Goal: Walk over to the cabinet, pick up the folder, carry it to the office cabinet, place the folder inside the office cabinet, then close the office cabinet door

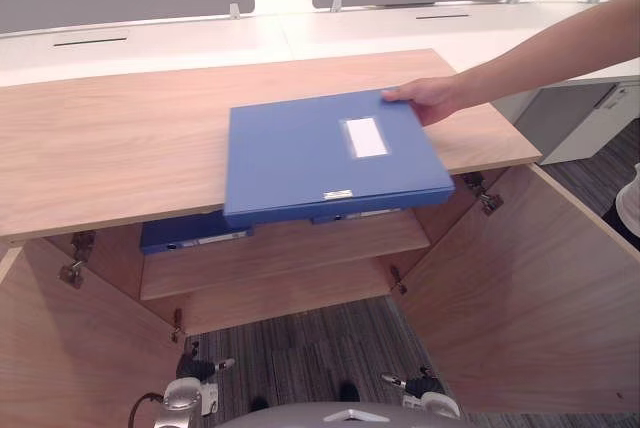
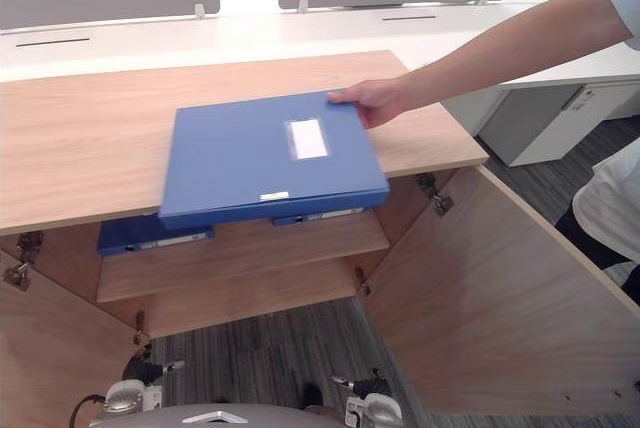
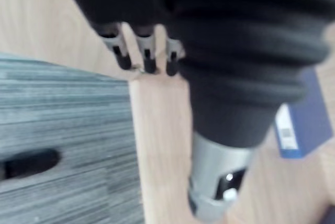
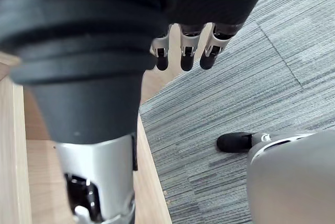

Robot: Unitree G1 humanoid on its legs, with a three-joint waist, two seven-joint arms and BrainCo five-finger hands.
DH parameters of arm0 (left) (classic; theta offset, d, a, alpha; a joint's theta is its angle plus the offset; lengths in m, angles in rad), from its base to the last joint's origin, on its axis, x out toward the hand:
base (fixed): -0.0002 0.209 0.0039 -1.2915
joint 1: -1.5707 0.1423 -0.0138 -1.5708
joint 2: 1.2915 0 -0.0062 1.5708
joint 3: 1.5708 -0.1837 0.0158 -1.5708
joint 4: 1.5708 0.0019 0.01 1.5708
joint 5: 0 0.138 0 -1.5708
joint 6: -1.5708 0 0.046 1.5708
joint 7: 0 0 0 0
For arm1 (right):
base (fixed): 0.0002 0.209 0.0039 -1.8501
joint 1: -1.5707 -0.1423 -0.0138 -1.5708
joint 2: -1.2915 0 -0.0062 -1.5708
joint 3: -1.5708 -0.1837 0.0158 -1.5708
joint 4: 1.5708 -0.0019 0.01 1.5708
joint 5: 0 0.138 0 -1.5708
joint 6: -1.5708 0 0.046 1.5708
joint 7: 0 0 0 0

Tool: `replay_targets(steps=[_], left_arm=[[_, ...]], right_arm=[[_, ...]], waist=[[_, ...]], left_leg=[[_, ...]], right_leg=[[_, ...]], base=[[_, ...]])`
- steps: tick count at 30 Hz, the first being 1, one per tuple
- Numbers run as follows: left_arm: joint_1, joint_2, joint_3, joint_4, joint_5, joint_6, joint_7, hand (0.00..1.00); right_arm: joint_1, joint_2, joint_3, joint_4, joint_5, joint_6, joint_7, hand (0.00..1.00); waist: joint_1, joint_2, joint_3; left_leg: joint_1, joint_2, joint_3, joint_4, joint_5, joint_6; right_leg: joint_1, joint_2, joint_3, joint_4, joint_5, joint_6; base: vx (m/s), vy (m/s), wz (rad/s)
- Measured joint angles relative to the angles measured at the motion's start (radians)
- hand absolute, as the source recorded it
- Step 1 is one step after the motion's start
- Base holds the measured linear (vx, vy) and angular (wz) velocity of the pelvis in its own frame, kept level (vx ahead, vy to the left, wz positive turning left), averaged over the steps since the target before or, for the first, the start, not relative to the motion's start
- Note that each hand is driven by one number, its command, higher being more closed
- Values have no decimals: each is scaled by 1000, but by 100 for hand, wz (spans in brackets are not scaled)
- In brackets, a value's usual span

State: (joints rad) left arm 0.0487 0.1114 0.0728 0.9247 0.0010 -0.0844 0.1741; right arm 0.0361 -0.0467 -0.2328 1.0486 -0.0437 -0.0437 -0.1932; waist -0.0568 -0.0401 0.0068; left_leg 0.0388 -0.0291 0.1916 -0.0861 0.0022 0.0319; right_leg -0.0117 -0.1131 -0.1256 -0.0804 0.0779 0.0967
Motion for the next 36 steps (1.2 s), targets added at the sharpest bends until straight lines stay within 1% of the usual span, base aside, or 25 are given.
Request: replay_targets(steps=[3, 8, 11, 16, 20, 23, 27, 36], left_arm=[[-51, 19, -6, -63, -37, -13, 4, 0], [-74, 20, -18, -131, -39, -17, 19, 0], [-73, 24, -19, -191, -39, -18, 23, 0], [-68, 58, -14, -310, -47, -27, 41, 0], [-68, 75, -4, -402, -79, -45, 42, 0], [-71, 76, -3, -448, -82, -50, 42, 0], [-69, 76, 2, -486, -86, -52, 42, 0], [-64, 76, 4, -562, -86, -57, 41, 0]], right_arm=[[-2, 2, 25, 0, -1, -1, 0, 0], [-2, 1, 34, -2, -1, -1, 0, 0], [-1, 0, 48, -2, -2, -1, 1, 0], [-1, 2, 73, -2, -3, -1, 9, 0], [-1, 2, 83, -4, -3, -1, 10, 0], [-1, 1, 108, -7, -11, -1, 12, 0], [-2, 2, 113, -10, -42, 0, 19, 0], [-10, 0, 154, -11, -43, 0, 41, 0]], waist=[[0, 7, 4], [-3, 10, 9], [-2, 6, 11], [1, 2, 14], [0, -3, 16], [1, -11, 20], [4, -15, 21], [11, -28, 26]], left_leg=[[4, 2, -4, 0, 0, 0], [7, 4, -7, 0, 0, 0], [7, 4, -22, 0, 1, 0], [12, 5, -29, -1, 0, 0], [13, 6, -37, 0, 0, 0], [18, 8, -47, 0, 0, 0], [23, 10, -47, 0, 0, 0], [58, 12, -52, 0, 2, 0]], right_leg=[[6, 3, -4, 0, -3, -4], [11, 5, -14, 0, -6, -8], [18, 5, -25, 0, -12, -15], [26, 4, -32, 0, -17, -15], [32, 4, -44, 0, -17, -13], [43, 6, -51, 0, -18, -12], [48, 9, -51, 0, -18, -12], [83, 10, -54, 0, -19, -15]], base=[[-19, -39, 2], [-43, -37, 2], [-52, -37, 14], [-38, -27, 5], [-17, -18, 6], [-22, -27, 9], [-38, -27, 0], [-63, -25, 1]])
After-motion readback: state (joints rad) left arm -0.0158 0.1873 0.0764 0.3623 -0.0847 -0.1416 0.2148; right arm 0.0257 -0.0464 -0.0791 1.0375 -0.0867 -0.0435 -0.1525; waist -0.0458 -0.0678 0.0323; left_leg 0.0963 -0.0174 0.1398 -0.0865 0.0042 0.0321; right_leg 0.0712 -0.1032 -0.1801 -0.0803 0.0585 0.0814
